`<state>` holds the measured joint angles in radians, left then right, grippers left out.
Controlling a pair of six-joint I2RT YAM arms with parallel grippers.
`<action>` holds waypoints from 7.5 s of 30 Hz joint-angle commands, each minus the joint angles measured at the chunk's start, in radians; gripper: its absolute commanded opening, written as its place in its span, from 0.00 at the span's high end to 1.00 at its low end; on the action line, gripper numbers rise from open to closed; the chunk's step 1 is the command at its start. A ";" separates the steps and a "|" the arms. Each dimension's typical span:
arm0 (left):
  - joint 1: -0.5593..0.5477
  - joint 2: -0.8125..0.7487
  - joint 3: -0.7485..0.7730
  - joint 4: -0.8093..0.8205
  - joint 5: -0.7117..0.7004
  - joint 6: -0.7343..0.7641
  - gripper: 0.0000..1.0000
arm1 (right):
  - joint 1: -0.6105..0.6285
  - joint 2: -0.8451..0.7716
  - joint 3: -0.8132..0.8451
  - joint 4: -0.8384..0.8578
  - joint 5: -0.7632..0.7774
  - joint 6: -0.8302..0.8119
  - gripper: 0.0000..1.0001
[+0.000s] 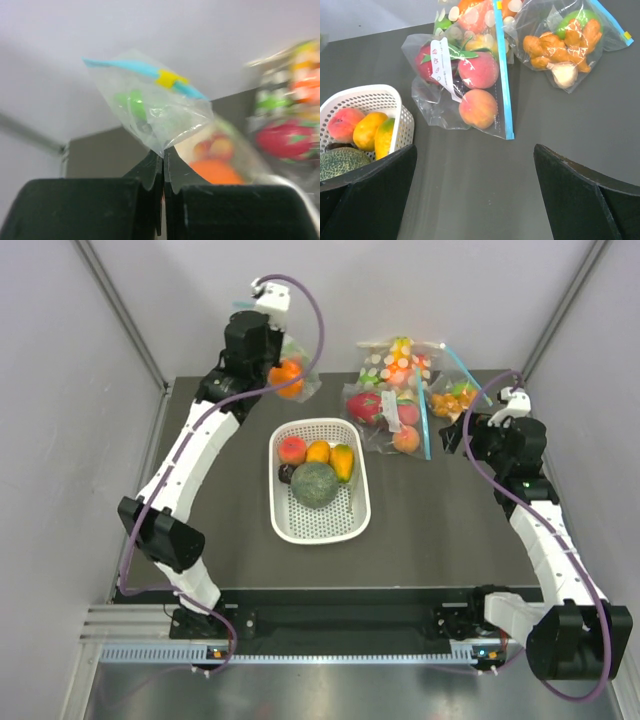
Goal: Open the zip-top bag and remove the fake food
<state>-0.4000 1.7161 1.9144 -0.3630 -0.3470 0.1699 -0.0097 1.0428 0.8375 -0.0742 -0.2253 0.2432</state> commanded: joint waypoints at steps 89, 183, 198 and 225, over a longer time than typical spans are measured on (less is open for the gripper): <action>-0.234 -0.228 -0.626 0.298 0.947 0.005 0.26 | 0.126 0.165 0.094 0.105 -0.868 -0.364 1.00; -0.270 -0.090 -0.442 0.279 0.862 0.000 1.00 | 0.260 0.057 0.176 -0.081 -0.603 -0.556 1.00; -0.154 -0.190 -0.555 0.403 0.626 -0.130 1.00 | 0.254 0.010 0.172 -0.093 -0.427 -0.542 1.00; -0.103 -0.303 -0.706 0.475 0.467 -0.216 1.00 | 0.114 -0.009 0.178 -0.076 -0.048 -0.456 1.00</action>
<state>-0.5457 1.4471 1.1873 0.0540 0.2237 -0.0597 0.1638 1.0603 0.9833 -0.1581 -0.4049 -0.2138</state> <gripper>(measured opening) 0.012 0.076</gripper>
